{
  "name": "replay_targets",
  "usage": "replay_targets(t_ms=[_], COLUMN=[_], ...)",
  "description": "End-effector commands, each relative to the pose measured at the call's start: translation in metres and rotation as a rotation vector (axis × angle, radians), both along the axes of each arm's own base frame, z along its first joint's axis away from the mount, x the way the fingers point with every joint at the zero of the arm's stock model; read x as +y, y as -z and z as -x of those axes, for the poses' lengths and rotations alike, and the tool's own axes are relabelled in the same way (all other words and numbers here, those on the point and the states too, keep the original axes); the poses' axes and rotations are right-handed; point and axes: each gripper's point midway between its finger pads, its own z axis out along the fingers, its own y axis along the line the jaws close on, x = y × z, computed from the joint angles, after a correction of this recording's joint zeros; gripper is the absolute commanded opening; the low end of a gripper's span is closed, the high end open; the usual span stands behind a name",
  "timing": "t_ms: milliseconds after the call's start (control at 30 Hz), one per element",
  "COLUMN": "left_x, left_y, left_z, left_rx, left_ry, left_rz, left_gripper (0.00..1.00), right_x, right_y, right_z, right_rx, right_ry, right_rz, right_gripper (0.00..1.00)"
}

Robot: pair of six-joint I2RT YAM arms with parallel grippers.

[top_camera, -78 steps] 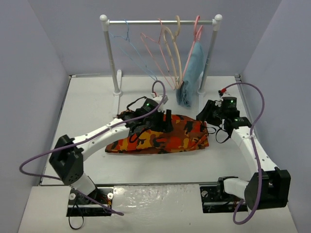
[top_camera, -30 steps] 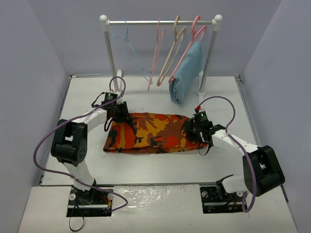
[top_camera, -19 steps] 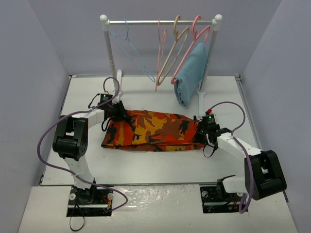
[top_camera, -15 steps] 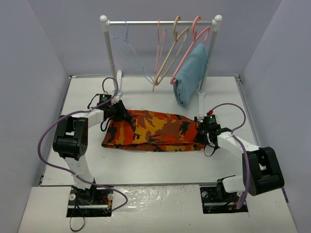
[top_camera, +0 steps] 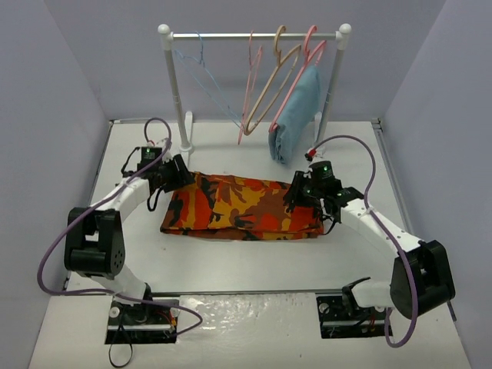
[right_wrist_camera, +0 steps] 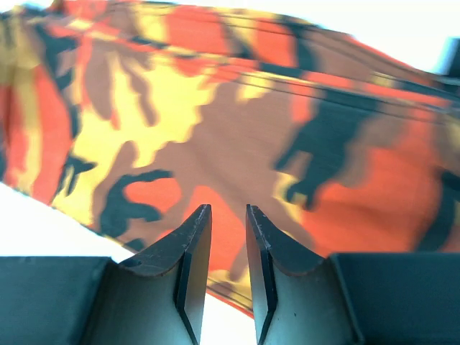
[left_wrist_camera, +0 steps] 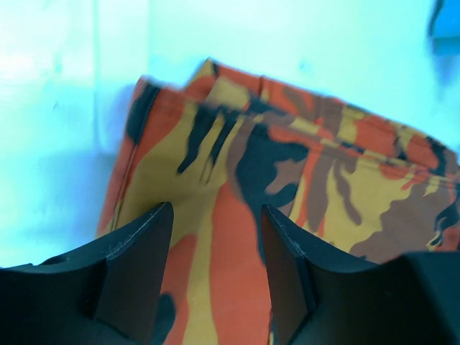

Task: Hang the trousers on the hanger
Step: Fold the trousers

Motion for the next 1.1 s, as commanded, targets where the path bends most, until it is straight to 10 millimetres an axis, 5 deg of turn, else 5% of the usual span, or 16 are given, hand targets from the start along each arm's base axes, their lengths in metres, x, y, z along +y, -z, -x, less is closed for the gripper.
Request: replay_targets(t_ms=[0, 200, 300, 400, 600, 700, 800, 1000, 1067], left_x=[0.019, 0.051, 0.068, 0.073, 0.08, 0.081, 0.076, 0.046, 0.037], left_y=[0.025, 0.069, 0.086, 0.097, 0.088, 0.071, 0.038, -0.028, -0.044], left_z=[0.01, 0.007, 0.017, 0.04, 0.095, 0.104, 0.089, 0.025, 0.009], left_rx=[0.053, 0.162, 0.229, 0.307, 0.376, 0.343, 0.205, -0.044, -0.117], left_ry=[-0.025, -0.163, -0.241, -0.291, -0.369, -0.38, -0.355, -0.199, -0.15], left_rz=[-0.078, -0.051, -0.062, -0.074, -0.08, -0.082, -0.039, 0.128, 0.174], left_gripper=[0.44, 0.27, 0.23, 0.21, 0.17, 0.17, 0.18, 0.28, 0.28], right_x=[0.037, 0.016, 0.002, -0.009, -0.012, -0.006, 0.007, 0.032, 0.039], right_y=[-0.003, 0.09, 0.116, 0.12, 0.11, 0.095, 0.067, 0.002, -0.005], right_z=[-0.002, 0.04, 0.06, 0.063, 0.062, 0.056, 0.038, -0.019, -0.03], right_rx=[-0.044, 0.173, 0.259, 0.276, 0.273, 0.244, 0.167, -0.034, -0.064], right_ry=[-0.132, -0.077, -0.029, 0.008, 0.001, -0.026, -0.064, -0.11, -0.112], right_rz=[-0.067, 0.006, 0.04, 0.081, 0.102, 0.08, 0.039, -0.008, -0.03], right_gripper=[0.23, 0.19, 0.17, 0.17, 0.16, 0.16, 0.19, 0.25, 0.25])
